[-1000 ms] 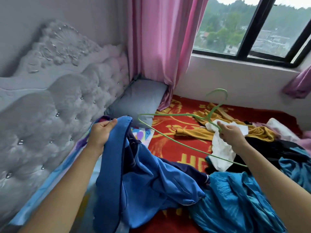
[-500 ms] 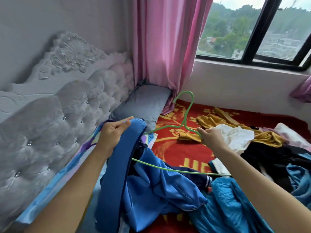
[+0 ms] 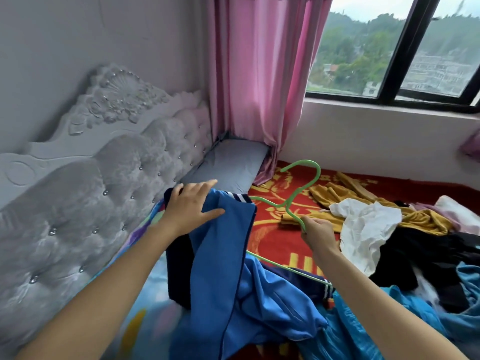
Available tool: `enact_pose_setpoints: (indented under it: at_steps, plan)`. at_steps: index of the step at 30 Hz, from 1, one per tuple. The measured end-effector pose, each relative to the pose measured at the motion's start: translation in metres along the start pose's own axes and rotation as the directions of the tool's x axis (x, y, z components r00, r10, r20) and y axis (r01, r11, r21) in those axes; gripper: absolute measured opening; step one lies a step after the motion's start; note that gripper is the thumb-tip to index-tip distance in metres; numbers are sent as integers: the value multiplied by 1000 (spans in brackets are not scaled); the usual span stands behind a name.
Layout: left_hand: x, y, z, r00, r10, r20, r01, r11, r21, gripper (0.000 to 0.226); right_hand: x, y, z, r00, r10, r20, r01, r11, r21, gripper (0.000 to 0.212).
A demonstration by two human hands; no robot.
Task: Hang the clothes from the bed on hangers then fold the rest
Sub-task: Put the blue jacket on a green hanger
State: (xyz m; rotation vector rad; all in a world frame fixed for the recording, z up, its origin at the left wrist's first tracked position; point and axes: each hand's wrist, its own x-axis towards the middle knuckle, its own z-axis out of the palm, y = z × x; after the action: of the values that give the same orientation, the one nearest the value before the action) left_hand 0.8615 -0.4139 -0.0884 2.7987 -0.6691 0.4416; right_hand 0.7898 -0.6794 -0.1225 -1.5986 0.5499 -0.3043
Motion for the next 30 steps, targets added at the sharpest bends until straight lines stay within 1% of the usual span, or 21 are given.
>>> enact_pose_setpoints:
  at_steps: [1, 2, 4, 6, 8, 12, 16, 18, 20, 22, 24, 25, 26, 28, 30]
  plan:
    - [4, -3, -2, 998, 4, 56, -4, 1000, -2, 58, 1, -3, 1, 1000, -5, 6, 5, 1000, -14, 46]
    - [8, -3, -6, 997, 11, 75, -7, 998, -56, 49, 2, -5, 2, 1000, -4, 11, 5, 1000, -30, 46]
    - [14, -1, -16, 993, 2, 120, 25, 974, -226, 30, 3, -7, 1, 1000, 14, 24, -12, 999, -52, 44]
    - [17, 3, -20, 988, 20, 154, 33, 942, -334, 23, 6, -12, -2, 999, 19, 43, -17, 998, -66, 44]
    - [18, 11, -23, 989, 57, 137, -5, 934, -356, 21, 7, -22, -7, 999, -10, 39, 13, 998, -63, 45]
    - [24, 30, -29, 992, 118, 51, -90, 922, -377, 20, 5, -39, -6, 995, -100, 12, 100, 992, -82, 44]
    - [26, 27, -40, 987, 148, 55, -107, 884, -455, 17, -1, -37, 9, 986, -131, 103, 144, 981, -127, 43]
    - [23, 20, -45, 986, 159, 50, -114, 862, -494, 10, -1, -39, 14, 971, -185, 150, 205, 970, -128, 46]
    - [21, 8, -51, 991, 129, 24, -95, 832, -547, 9, 3, -47, 15, 949, -229, 217, 263, 954, -143, 42]
    - [18, -9, -58, 998, 62, -24, -64, 809, -585, 17, 12, -54, 12, 940, -217, 263, 264, 952, -157, 30]
    - [13, -30, -66, 998, -33, -58, -11, 783, -622, 29, 28, -51, 4, 948, -211, 239, 263, 942, -210, 23]
    - [9, -39, -69, 995, -73, -69, 11, 759, -651, 32, 37, -45, -1, 960, -199, 195, 244, 939, -241, 23]
    - [6, -47, -71, 991, -110, -73, 32, 737, -675, 33, 46, -36, -4, 977, -154, 146, 187, 950, -249, 24]
    - [-2, -59, -74, 987, -146, -60, 66, 727, -683, 28, 59, -16, 0, 996, 18, 91, 1, 978, -209, 24]
    - [-9, -65, -75, 988, -146, -42, 82, 748, -659, 30, 68, 7, 11, 978, 177, 112, -153, 970, -191, 29]
